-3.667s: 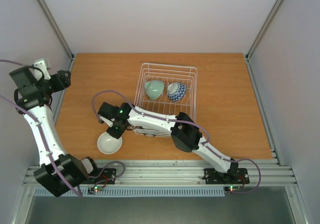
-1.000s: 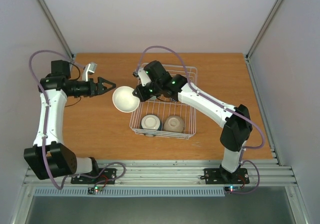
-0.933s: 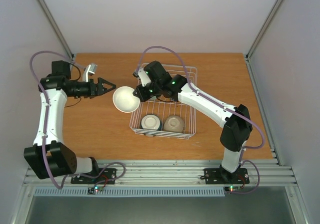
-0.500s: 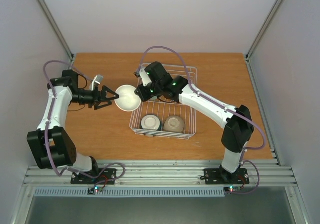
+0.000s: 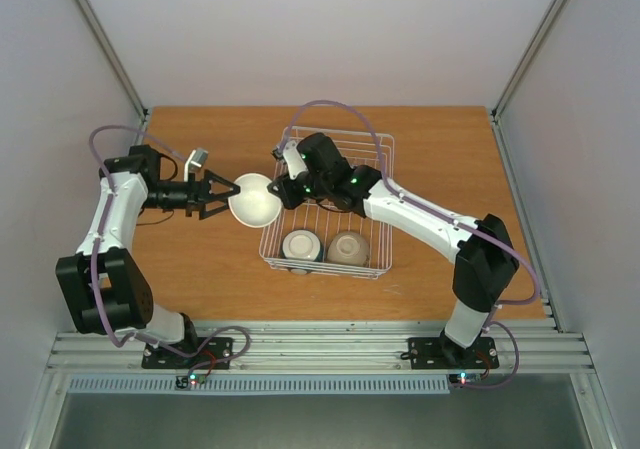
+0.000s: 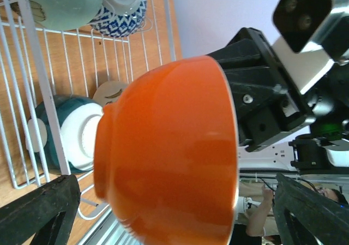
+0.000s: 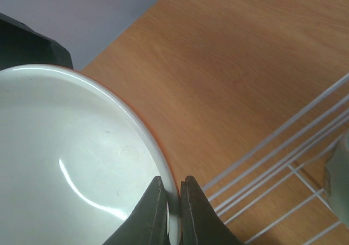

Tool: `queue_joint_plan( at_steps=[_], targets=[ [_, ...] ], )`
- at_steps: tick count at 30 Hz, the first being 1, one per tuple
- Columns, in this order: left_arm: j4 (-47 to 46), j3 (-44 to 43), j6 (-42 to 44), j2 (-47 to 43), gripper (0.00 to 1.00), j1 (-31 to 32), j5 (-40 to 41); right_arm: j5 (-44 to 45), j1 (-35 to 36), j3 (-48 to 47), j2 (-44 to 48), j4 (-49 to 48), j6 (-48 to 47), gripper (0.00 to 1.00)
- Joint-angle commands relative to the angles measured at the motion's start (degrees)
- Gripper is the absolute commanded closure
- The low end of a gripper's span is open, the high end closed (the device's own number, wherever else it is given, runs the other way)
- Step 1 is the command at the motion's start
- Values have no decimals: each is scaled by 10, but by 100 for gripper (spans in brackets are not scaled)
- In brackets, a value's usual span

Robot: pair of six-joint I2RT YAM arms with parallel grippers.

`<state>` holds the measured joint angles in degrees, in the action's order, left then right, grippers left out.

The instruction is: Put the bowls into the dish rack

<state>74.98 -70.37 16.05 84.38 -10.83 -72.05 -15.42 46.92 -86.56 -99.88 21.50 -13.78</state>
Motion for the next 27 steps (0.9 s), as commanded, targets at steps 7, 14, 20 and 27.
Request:
queue_joint_plan(
  at_steps=[7, 14, 20, 27],
  targets=[
    [27, 6, 40, -2, 4, 3, -42, -63, -10, 76, 32, -191, 39, 99],
    [19, 12, 38, 7, 4, 3, -7, -79, -13, 123, 51, -271, 42, 99],
    [-16, 25, 9, 8, 5, 12, 42, -88, -14, 131, 56, -283, 43, 99],
    [-7, 23, 13, 10, 8, 14, 1, -105, -14, 140, 53, -301, 50, 99]
  ],
)
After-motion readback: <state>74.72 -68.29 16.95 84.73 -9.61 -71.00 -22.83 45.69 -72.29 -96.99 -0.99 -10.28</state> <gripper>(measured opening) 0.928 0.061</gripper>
